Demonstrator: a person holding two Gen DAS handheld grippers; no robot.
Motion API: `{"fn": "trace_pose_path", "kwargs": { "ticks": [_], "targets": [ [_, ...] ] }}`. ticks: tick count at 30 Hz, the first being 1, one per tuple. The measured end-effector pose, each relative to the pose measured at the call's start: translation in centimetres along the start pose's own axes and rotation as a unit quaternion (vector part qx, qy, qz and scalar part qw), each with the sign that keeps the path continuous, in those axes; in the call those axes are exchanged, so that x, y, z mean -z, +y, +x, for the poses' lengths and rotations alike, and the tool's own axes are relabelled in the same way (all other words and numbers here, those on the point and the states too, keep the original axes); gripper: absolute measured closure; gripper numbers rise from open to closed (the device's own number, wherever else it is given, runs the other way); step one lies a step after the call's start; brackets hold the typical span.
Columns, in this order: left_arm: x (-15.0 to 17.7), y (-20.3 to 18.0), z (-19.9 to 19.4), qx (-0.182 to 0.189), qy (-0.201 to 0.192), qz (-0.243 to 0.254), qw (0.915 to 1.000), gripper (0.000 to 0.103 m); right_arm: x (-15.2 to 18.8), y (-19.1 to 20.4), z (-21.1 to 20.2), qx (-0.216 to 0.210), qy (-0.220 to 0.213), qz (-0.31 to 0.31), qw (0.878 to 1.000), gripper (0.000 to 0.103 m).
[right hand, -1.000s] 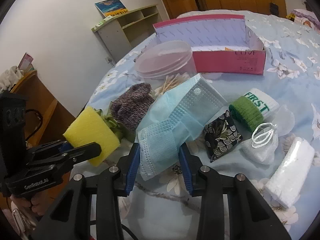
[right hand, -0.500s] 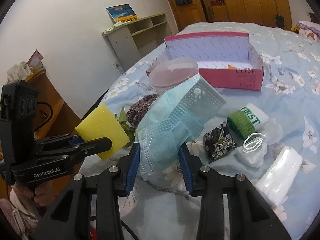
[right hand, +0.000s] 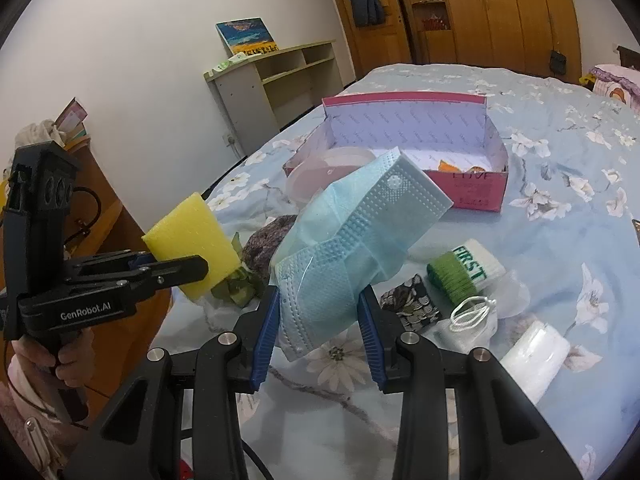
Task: Organize soft objects
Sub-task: 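Carry the yellow sponge and blue mask in both tools over the pink box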
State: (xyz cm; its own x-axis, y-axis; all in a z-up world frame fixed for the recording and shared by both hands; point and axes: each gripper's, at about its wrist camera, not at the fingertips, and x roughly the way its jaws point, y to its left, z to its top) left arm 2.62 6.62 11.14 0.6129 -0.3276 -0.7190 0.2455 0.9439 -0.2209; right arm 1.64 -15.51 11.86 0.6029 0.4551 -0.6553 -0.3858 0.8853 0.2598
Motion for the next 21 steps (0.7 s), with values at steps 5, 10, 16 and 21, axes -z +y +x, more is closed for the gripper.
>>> {"fn": "trace_pose_path", "kwargs": {
  "ticks": [5,10,16,21],
  "targets": [
    [-0.8,0.0,0.0,-0.001,-0.005,0.003,1.0000,0.076,-0.4,-0.3,-0.1,0.005,-0.002,-0.004,1.000,0.063],
    [-2.2,0.1,-0.2,-0.008,-0.013,0.010,0.9998,0.076,-1.0,-0.5,-0.4,0.011,-0.008,-0.009,1.000,0.063],
    [-4.4,0.3,-0.1,-0.020,-0.027,0.020,0.9992,0.076,-2.3,-1.1,-0.9,0.026,-0.020,-0.017,0.999,0.063],
    [-5.9,0.3,0.6,-0.026,-0.032,0.031,0.9987,0.076,-3.5,-1.7,-1.0,0.038,-0.027,-0.019,0.999,0.063]
  ]
}}
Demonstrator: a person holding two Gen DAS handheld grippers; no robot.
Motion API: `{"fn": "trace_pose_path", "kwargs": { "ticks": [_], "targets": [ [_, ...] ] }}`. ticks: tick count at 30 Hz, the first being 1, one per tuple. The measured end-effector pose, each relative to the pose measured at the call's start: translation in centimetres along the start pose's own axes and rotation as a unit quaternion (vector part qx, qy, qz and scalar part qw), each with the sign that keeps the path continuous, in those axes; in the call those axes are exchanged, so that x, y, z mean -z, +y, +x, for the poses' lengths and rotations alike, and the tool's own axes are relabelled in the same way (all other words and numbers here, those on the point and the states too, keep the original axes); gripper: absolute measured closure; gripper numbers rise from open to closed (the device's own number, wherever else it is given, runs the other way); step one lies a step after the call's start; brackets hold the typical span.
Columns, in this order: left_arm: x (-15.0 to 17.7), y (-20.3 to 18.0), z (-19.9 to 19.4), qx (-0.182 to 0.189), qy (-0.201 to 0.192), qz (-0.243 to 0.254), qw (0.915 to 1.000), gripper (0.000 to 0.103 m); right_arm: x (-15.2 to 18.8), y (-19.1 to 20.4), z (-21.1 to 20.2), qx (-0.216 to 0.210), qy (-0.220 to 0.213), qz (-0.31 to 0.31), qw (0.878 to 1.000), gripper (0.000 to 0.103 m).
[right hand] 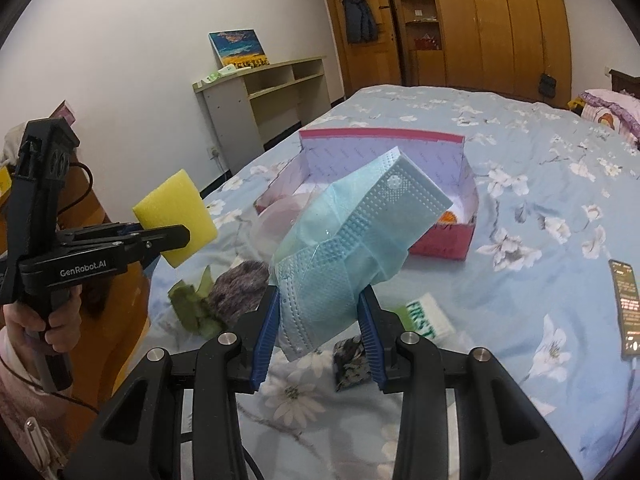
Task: Organize soft objects
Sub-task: 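Carry the yellow sponge and blue mask in both tools over the pink box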
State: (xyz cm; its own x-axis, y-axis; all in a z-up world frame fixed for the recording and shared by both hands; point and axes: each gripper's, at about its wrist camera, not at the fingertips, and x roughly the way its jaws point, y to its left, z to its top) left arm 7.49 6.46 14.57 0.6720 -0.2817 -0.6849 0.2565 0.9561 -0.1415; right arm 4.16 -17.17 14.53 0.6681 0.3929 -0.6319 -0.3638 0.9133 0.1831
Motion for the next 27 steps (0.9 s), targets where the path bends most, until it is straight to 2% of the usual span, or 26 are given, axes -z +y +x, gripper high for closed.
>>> {"fn": "trace_pose_path", "kwargs": {
  "ticks": [18,27],
  "targets": [
    [-5.4,0.3,4.7,-0.010,-0.005,0.020,0.9997,0.075,-4.0,-3.1,2.2,0.031,-0.010,-0.002,0.999,0.063],
    [-7.5,1.2,8.1,-0.033,0.005,0.028,0.9991,0.075,-5.9,-5.2,4.2,0.048,-0.008,0.002,0.999,0.063]
  ]
}}
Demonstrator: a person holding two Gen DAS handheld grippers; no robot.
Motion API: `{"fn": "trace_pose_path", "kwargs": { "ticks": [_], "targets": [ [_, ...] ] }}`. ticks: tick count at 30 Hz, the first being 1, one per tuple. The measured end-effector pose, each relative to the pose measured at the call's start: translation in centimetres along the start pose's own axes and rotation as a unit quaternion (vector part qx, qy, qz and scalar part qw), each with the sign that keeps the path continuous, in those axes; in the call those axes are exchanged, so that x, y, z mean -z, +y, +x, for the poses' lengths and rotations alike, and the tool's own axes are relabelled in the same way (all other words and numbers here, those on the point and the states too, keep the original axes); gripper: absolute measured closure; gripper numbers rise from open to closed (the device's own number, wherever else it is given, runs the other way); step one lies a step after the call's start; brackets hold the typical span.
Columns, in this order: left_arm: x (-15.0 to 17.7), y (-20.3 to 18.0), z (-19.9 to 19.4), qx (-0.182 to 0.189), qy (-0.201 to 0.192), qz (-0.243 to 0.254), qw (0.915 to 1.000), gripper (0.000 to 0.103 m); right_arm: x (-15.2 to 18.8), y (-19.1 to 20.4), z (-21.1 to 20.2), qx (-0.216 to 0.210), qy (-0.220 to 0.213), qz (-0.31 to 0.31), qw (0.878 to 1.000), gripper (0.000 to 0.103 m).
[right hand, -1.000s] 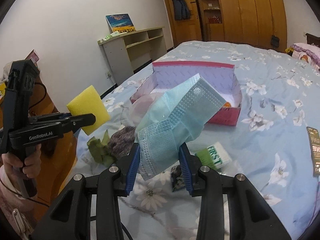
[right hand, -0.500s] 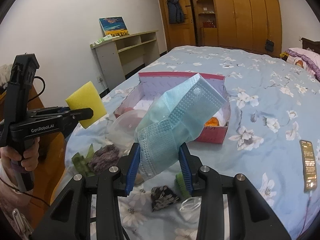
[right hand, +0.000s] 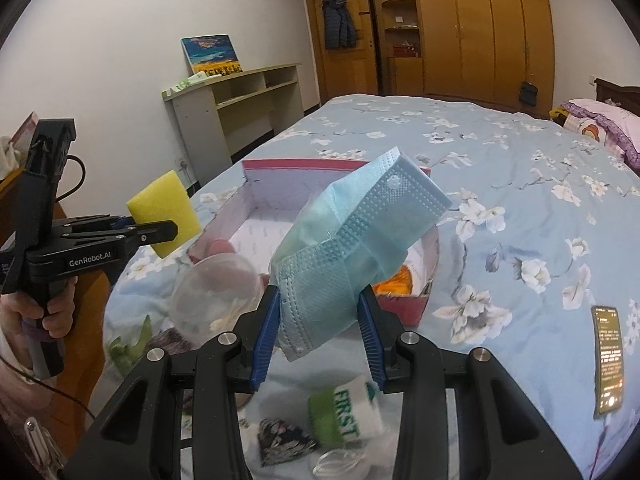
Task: Organize soft objects
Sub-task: 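Carry the yellow sponge and blue mask in both tools over the pink box, then open the left tool releasing the yellow sponge into the box while the right tool releases the mask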
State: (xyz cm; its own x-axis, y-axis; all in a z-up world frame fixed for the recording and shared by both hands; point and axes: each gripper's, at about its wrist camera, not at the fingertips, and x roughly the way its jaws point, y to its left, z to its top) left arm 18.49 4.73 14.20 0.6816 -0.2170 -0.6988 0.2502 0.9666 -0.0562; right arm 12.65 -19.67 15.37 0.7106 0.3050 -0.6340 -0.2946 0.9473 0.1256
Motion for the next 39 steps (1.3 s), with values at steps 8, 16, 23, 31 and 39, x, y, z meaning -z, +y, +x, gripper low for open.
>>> {"fn": "trace_pose_path", "kwargs": {
  "ticks": [8,16,23,31,39],
  "targets": [
    [-1.5,1.0,3.5,-0.007,0.012,-0.007,0.9999,0.075,-1.5,-1.3,2.2,0.013,-0.001,0.008,1.000,0.063],
    [-2.9,1.4,6.1,-0.018,0.015,-0.003,0.9997,0.075,-2.7,-2.1,3.9,0.032,-0.005,0.002,0.999,0.063],
    [-3.6,1.7,8.1,-0.023,0.022,-0.001,0.9995,0.075,-3.6,-2.7,6.0,0.038,0.002,-0.001,0.999,0.063],
    [-3.7,1.8,10.5,-0.022,0.041,0.000,0.9989,0.075,-3.6,-2.9,8.7,0.037,0.026,-0.004,0.999,0.063],
    [-3.3,1.4,11.9,-0.021,0.058,0.011,0.9980,0.075,-3.0,-3.3,9.8,0.037,0.044,-0.003,0.998,0.062]
  ]
}}
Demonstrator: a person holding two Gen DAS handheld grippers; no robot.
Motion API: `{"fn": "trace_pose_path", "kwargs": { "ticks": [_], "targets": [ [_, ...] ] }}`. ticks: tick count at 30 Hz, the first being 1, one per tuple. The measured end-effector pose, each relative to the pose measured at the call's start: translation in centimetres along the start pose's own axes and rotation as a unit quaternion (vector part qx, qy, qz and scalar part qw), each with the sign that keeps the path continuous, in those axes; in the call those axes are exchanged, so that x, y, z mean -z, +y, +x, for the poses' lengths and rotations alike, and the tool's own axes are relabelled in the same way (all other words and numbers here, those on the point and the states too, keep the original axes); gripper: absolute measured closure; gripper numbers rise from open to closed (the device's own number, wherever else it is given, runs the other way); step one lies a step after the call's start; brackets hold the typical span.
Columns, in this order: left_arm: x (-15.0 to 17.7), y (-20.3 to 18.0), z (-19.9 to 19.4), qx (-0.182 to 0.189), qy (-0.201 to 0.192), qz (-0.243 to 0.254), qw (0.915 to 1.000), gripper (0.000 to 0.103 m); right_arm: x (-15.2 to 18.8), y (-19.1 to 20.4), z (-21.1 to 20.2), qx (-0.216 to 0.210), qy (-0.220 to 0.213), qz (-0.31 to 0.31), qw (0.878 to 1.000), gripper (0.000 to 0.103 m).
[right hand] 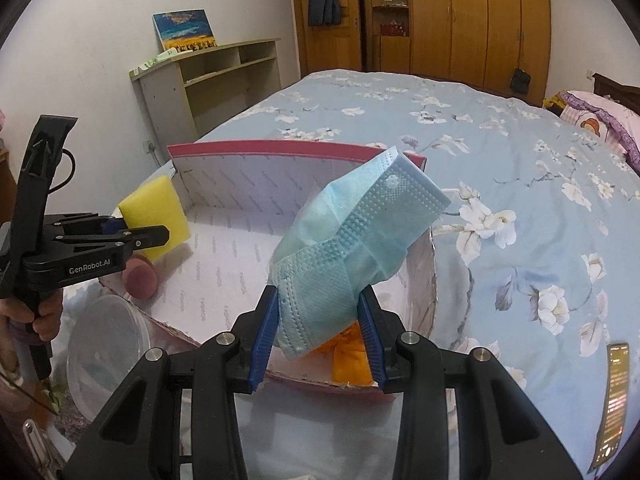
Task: Organize soft objects
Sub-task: 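Open the left tool releasing the yellow sponge into the box while the right tool releases the mask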
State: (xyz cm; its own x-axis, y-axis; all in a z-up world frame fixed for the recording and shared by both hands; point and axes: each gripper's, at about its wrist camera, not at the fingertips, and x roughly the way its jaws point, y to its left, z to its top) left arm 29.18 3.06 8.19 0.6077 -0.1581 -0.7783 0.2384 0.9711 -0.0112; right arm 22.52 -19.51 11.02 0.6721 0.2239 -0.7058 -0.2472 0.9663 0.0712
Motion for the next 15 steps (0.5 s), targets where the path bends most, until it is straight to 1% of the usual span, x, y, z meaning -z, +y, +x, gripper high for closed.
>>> {"fn": "trace_pose_path", "kwargs": {
  "ticks": [3,4,5,8,10,12,15],
  "targets": [
    [0.1,-0.3,0.0,-0.001,0.001,0.006,1.0000,0.074,0.0,0.1,0.0,0.001,0.001,0.000,1.000,0.060],
    [0.1,-0.4,0.0,-0.001,0.002,0.006,1.0000,0.070,0.0,0.0,0.0,0.003,0.000,0.000,1.000,0.059],
    [0.1,-0.4,0.0,-0.003,0.003,0.007,1.0000,0.063,-0.1,0.1,0.0,0.004,-0.001,0.000,1.000,0.058],
    [0.1,-0.6,-0.1,-0.008,0.001,0.010,0.9999,0.054,-0.1,0.1,-0.4,0.008,-0.006,0.000,1.000,0.055],
    [0.0,-0.7,-0.2,-0.013,0.002,0.013,0.9998,0.052,-0.1,0.0,-0.6,0.009,-0.010,0.001,1.000,0.053],
    [0.0,-0.8,-0.3,-0.012,0.002,0.012,0.9999,0.052,-0.2,-0.1,-0.8,0.009,-0.014,0.005,1.000,0.047],
    [0.0,-0.6,-0.7,-0.011,-0.001,0.006,0.9999,0.052,-0.2,-0.1,-1.3,0.008,-0.019,0.009,1.000,0.046]
  ]
}}
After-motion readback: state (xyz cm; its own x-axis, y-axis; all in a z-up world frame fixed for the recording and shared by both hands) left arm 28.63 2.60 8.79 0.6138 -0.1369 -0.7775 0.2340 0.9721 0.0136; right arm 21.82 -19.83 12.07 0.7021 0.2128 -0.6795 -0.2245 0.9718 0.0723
